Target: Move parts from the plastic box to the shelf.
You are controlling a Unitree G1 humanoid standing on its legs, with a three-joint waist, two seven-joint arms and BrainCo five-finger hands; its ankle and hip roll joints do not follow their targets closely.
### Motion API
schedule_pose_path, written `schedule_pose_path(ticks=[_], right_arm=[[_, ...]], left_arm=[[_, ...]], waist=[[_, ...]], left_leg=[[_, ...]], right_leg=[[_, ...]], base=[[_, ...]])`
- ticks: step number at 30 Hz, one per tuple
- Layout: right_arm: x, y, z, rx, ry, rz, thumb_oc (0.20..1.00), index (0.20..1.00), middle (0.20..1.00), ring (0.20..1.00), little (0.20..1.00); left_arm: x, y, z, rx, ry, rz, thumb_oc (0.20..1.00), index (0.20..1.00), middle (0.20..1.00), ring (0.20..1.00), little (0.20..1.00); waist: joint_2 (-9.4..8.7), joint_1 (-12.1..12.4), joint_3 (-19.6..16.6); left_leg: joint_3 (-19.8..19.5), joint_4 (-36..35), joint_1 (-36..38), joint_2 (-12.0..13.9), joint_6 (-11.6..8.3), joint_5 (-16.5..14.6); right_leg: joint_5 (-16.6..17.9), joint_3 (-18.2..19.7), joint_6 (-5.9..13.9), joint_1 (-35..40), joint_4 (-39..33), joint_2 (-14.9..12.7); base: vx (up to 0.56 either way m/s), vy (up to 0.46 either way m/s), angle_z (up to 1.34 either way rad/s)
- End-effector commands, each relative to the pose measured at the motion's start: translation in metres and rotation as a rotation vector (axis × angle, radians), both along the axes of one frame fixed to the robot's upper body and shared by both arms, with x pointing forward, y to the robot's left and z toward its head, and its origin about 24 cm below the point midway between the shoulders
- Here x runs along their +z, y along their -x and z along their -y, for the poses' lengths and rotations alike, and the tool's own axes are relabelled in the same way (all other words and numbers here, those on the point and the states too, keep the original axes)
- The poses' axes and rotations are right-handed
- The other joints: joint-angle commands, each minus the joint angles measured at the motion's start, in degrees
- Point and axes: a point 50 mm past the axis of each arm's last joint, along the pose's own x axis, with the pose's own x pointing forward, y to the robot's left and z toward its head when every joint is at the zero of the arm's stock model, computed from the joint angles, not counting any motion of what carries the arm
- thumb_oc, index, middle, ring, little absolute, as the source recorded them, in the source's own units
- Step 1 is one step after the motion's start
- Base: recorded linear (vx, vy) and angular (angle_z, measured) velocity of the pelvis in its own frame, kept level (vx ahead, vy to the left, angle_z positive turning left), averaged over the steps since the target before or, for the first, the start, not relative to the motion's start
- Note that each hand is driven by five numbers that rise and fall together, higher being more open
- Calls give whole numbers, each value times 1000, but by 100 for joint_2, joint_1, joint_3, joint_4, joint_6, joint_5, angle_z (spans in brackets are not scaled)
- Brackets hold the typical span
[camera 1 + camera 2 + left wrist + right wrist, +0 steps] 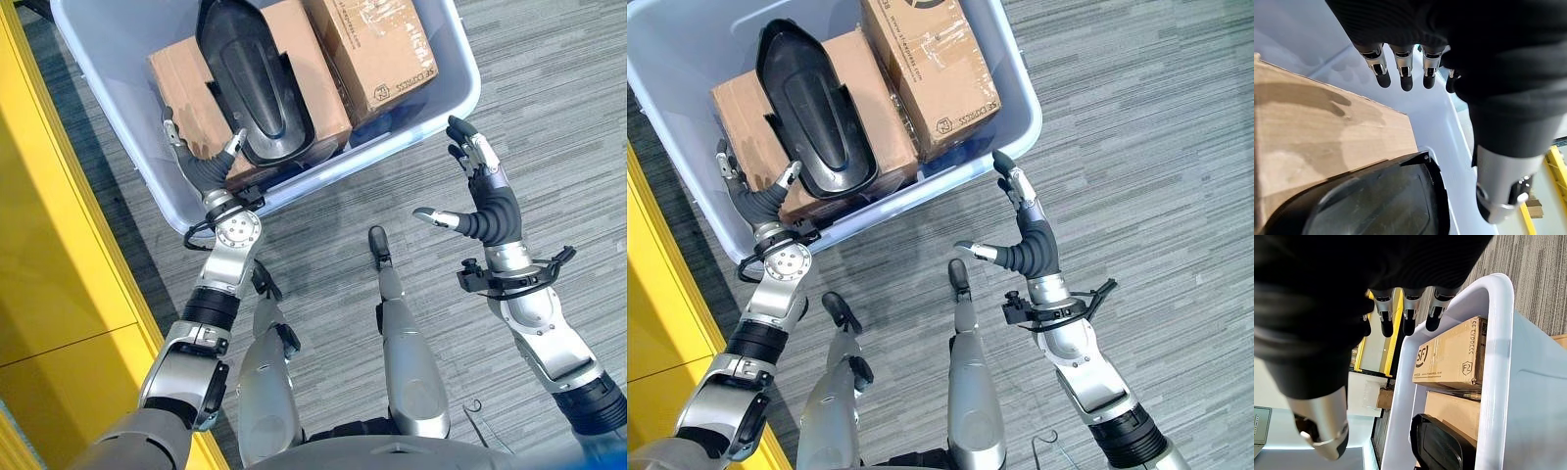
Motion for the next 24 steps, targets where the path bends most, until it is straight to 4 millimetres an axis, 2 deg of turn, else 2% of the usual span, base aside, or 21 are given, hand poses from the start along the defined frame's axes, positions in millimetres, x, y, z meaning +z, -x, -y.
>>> schedule_pose_path(ticks=[1,6,24], right_arm=[[21,-1,6,-8,-29,99,1000,1000,1000,1000,1000],[23,0,6,4,-12,100,1000,1000,1000,1000,1000],[23,5,6,43,21,94,1000,1000,1000,1000,1000]], left_arm=[[24,-3,-28,131,-61,52,1000,1000,1000,1000,1000],[27,-9,-34,178,-175,-7,1000,1000,1000,1000,1000],[51,-28,-31,175,-240,-34,1000,1000,1000,1000,1000]], waist=[[-168,64,52],[-101,25,69],[32,-122,90]], left_leg=[[-530,103,165,220,-248,-78],[-503,94,139,196,-248,-86],[-450,82,70,160,-246,-105]], right_leg=[[-144,-222,23,92,429,-71],[-147,-181,22,14,462,-52],[-169,-68,12,-197,545,9]], base=[[0,0,0],[1,-1,-1],[3,-7,-4]])
